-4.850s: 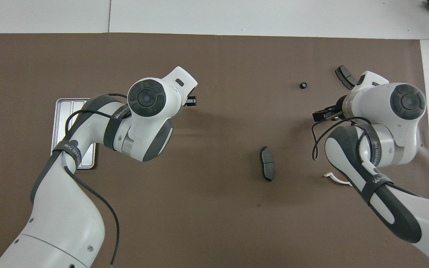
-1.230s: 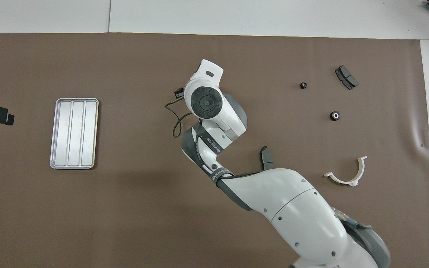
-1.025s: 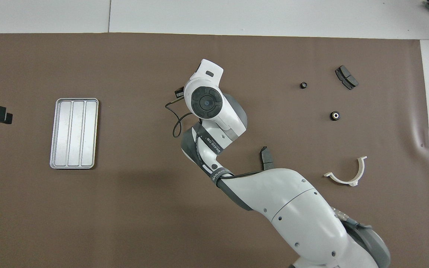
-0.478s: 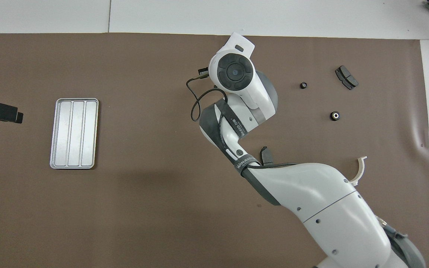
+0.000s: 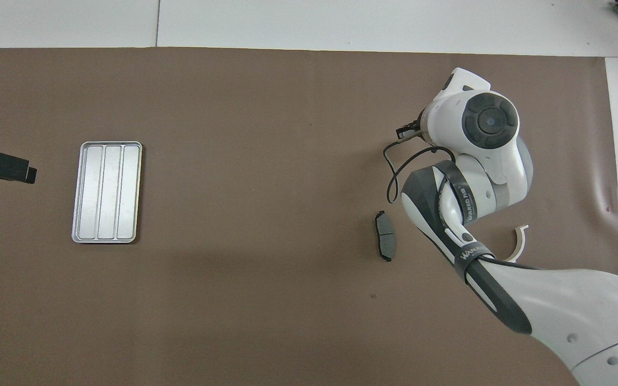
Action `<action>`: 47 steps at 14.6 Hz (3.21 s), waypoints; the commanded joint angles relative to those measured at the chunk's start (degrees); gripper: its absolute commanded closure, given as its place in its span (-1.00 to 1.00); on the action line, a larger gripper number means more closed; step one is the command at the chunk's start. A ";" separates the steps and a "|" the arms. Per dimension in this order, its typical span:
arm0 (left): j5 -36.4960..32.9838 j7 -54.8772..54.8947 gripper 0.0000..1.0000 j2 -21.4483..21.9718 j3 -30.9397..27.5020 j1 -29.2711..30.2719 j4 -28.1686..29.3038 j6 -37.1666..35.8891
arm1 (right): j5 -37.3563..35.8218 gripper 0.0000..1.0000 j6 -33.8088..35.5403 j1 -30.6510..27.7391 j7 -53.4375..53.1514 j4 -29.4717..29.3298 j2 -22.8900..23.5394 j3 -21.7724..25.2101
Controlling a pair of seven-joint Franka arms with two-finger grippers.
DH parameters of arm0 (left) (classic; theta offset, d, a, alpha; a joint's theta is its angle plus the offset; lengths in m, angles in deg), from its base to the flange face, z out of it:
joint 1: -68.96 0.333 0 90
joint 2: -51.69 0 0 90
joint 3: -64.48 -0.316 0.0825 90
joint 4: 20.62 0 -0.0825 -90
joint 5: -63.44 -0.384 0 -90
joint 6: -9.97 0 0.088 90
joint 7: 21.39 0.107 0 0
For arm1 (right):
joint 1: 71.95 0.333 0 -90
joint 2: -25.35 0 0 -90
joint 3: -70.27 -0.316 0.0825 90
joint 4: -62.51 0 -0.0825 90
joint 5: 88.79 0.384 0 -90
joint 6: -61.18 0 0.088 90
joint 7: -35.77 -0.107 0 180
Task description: Place bearing gear from tray to pile
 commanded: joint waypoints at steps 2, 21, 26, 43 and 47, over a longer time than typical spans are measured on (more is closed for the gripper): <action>0.14 0.31 -1.00 0.68 1.23 1.42 0.14 -1.64 | 1.11 1.00 -10.27 -5.00 3.60 17.96 -7.78 -1.04; -4.17 -2.50 -1.00 1.38 1.32 1.07 0.76 -1.20 | 4.36 -1.00 10.42 -7.56 -3.76 9.22 -10.86 -0.95; -4.17 -2.77 -1.00 1.56 0.79 1.42 1.28 -1.91 | 9.36 -1.00 24.14 -11.15 -5.62 3.32 -17.35 -0.25; -4.17 -2.77 -1.00 1.56 0.79 1.42 1.29 -1.91 | 10.78 -1.00 52.03 -13.80 -3.33 -10.93 -23.08 0.89; -4.17 -2.77 -1.00 1.56 0.79 1.33 1.29 -1.91 | 10.60 -1.00 52.12 -13.71 -3.69 -10.93 -23.08 0.28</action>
